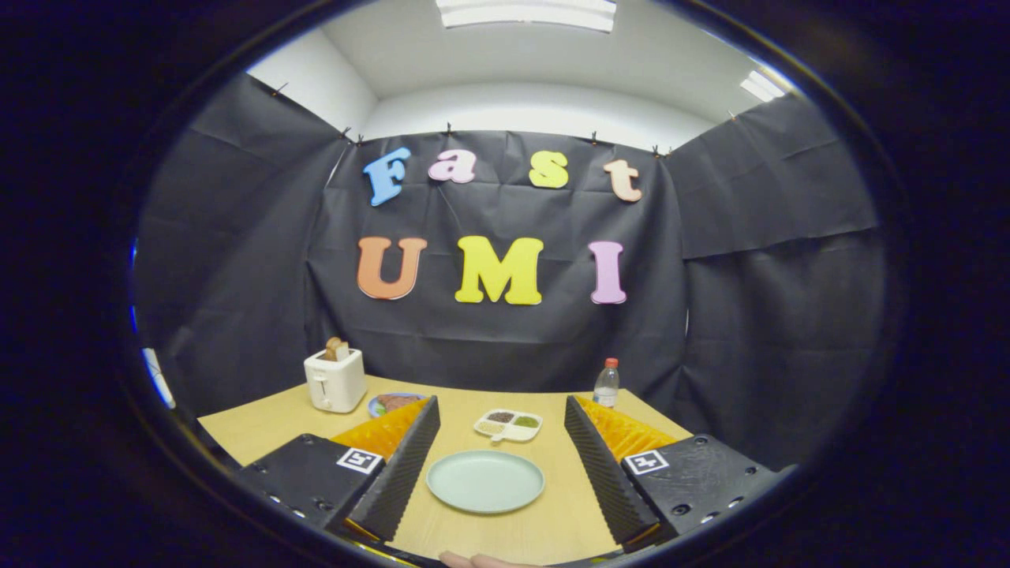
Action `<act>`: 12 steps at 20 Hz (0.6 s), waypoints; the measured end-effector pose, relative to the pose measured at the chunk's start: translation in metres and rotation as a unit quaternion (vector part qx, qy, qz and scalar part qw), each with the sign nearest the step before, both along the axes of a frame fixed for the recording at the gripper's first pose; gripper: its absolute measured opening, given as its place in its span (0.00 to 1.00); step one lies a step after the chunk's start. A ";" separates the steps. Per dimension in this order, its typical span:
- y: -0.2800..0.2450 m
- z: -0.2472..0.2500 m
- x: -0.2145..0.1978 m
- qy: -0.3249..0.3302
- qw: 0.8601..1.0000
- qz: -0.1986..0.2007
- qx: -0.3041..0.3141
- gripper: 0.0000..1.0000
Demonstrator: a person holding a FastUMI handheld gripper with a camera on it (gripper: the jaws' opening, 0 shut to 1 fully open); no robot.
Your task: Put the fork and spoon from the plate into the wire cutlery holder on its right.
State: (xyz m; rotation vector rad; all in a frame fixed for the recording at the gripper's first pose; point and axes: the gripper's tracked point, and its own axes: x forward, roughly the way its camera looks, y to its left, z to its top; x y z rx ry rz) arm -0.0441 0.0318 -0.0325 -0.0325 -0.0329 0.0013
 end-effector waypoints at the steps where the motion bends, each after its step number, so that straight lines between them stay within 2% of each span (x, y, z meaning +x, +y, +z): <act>1: 0.000 0.000 -0.001 -0.003 1.000 -0.002 0.004 0.95; 12: 0.012 0.020 -0.007 -0.037 0.999 0.005 -0.018 0.95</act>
